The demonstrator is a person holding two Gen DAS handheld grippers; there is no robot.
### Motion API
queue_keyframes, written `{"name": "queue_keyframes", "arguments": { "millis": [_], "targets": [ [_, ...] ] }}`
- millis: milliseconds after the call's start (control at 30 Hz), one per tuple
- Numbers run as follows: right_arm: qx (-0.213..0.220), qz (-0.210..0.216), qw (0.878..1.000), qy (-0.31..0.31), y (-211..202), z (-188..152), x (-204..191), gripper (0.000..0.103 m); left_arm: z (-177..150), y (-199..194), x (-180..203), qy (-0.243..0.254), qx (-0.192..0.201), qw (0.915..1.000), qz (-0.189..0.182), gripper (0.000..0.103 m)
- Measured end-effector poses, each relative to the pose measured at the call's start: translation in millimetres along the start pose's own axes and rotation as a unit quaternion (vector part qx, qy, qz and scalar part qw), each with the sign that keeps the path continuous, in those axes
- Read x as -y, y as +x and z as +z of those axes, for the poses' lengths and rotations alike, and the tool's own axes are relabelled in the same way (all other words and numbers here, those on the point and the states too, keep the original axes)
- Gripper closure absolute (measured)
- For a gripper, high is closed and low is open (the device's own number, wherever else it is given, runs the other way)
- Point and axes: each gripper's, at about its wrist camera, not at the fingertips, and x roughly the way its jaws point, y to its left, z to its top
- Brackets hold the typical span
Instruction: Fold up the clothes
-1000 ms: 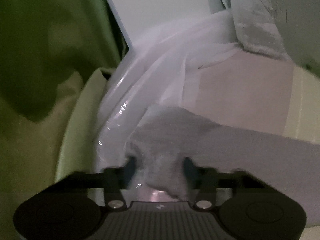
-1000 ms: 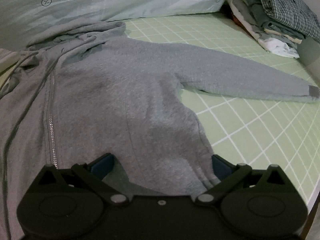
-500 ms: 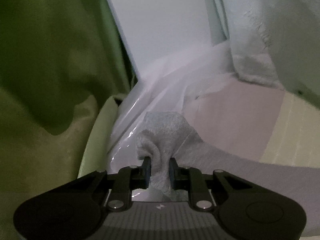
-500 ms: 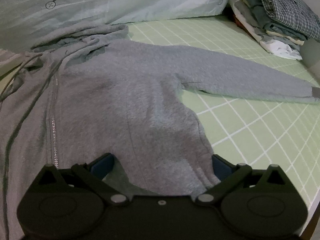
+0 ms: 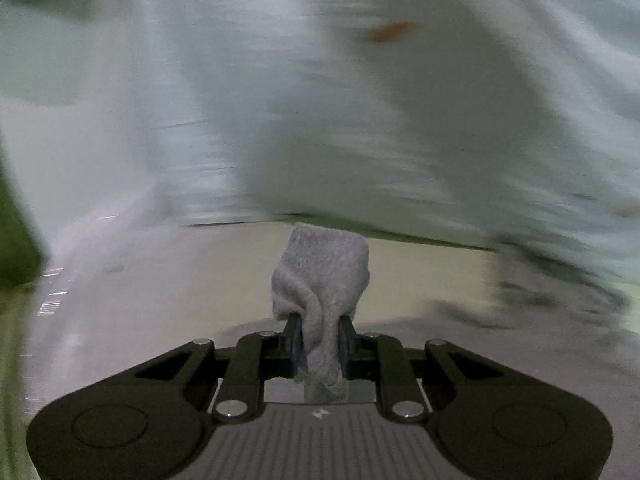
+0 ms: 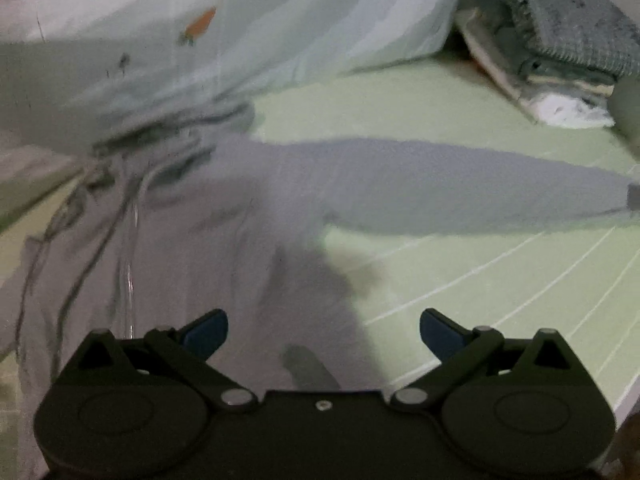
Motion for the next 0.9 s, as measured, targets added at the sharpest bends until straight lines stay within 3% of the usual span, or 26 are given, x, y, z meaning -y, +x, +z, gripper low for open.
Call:
{"name": "queue_keyframes", "arguments": {
  "millis": [133,200,267,367,567,767,900],
  "targets": [
    [0.022,-0.007,1.0,0.0,-18,10,36,0.0,-20,-15,90,0.05,-0.015,0.9935,-0.101,0.074],
    [0.024,-0.014,1.0,0.012,-19,11,54,0.0,-37,-24,125,0.089,-0.022,0.987,-0.132,0.049],
    [0.022,-0.017,0.999,0.026,-18,8,70,0.0,-52,-32,147,0.124,-0.023,0.9816,-0.143,0.033],
    [0.014,-0.017,0.999,0.028,-11,6,82,0.0,-68,-36,158,0.142,-0.045,0.9812,-0.123,0.029],
    [0.021,-0.013,1.0,0.0,-15,9,68,0.0,-70,-31,124,0.096,-0.08,0.9904,-0.059,0.027],
    [0.039,0.017,0.998,-0.043,-25,21,22,0.0,-63,-22,73,0.047,-0.075,0.9955,-0.033,0.018],
    [0.003,0.055,0.996,-0.064,2,23,-19,0.0,-64,3,55,0.032,-0.097,0.9945,-0.024,0.018]
  ]
}}
